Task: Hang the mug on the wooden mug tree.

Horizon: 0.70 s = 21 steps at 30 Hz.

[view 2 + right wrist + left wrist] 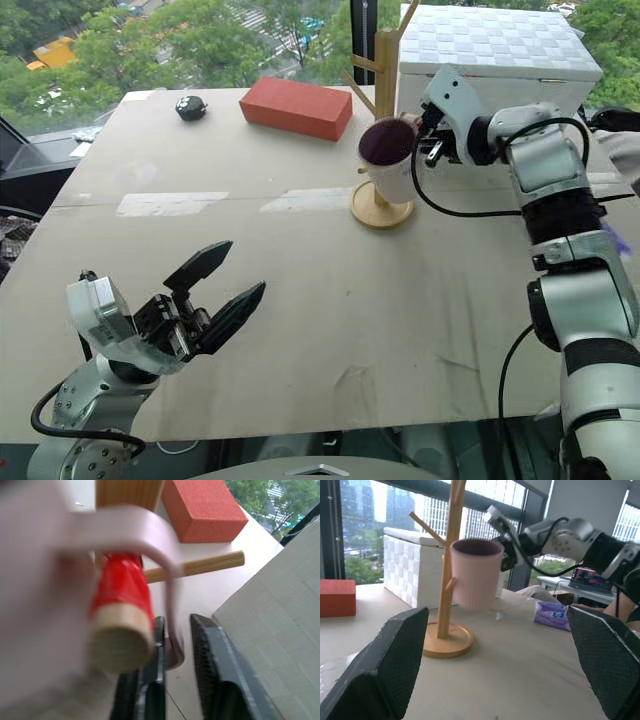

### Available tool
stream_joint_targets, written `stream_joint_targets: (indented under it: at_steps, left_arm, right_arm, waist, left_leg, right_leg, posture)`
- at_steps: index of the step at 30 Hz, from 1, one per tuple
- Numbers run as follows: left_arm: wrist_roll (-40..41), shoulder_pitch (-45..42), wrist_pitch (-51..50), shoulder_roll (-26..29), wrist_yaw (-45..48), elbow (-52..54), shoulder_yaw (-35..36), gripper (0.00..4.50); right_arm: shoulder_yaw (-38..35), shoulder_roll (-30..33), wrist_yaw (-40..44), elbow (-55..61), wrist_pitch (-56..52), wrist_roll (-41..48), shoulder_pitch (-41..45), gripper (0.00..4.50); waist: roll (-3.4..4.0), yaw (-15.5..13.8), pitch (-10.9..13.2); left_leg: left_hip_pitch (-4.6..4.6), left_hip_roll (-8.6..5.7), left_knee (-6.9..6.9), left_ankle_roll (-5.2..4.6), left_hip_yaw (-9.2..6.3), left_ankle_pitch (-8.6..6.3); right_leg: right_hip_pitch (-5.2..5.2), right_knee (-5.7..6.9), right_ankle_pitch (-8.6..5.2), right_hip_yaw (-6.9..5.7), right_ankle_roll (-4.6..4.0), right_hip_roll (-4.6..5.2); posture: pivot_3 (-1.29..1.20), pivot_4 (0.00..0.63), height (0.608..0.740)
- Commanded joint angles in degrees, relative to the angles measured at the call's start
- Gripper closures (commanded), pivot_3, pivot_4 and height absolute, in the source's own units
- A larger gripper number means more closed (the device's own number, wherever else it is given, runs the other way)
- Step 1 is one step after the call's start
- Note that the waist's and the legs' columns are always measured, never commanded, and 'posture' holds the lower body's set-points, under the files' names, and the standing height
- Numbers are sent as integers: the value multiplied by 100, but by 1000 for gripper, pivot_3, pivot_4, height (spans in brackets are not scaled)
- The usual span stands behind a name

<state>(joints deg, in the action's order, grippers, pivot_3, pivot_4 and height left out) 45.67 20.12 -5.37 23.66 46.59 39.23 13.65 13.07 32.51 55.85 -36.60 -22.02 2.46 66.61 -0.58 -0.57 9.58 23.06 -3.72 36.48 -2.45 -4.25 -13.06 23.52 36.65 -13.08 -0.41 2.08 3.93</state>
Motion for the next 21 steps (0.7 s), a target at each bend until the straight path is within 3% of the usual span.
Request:
stream_joint_targets:
  at_steps: [1,4,7,12,18,21]
  left_arm:
    - [326,63,-19,183,88,319,165,0]
    - [413,66,-142,337,-11,389,183,0]
    - [490,-7,-344,431,-248,474,112,0]
    - [106,-139,-747,611,-729,75,113,0]
    - [-173,168,-961,870,-502,-826,416,0]
    - [-243,287,-952,973,-215,-1170,445,0]
  right_arm:
    - [-202,120,-103,-146,337,-123,101,2143]
    - [-531,499,-60,375,208,25,-205,764]
    - [-1048,965,254,1263,-42,496,-906,764]
    - [-2033,1626,541,3122,-339,1251,-2978,764]
    - [-3171,1311,191,4514,16,1653,-5898,764]
    - [-3318,1047,-72,4933,63,1724,-6661,764]
  waist:
    - [1,-19,0]
    - [0,-31,0]
    - [0,-62,0]
    - [2,-22,-1]
    - [4,-15,-5]
    - [7,-16,-3]
  left_leg:
    - [0,-1,0,2,0,1]
    - [2,-3,-2,2,0,1]
    - [15,-6,1,0,-8,0]
    - [27,-4,4,-2,-12,-1]
    - [1,6,-8,-3,-5,-2]
    - [-4,7,-7,-4,-3,-2]
  right_leg:
    - [0,0,1,0,1,1]
    - [2,0,1,0,2,2]
    - [4,-7,2,-9,3,7]
    - [8,-13,10,-15,19,6]
    - [1,2,7,-6,18,-4]
    - [-3,6,-5,-2,1,-4]
  posture:
    - [0,150,740]
    - [0,150,740]
    - [0,150,740]
    - [0,150,740]
    - [0,150,740]
    - [0,150,740]
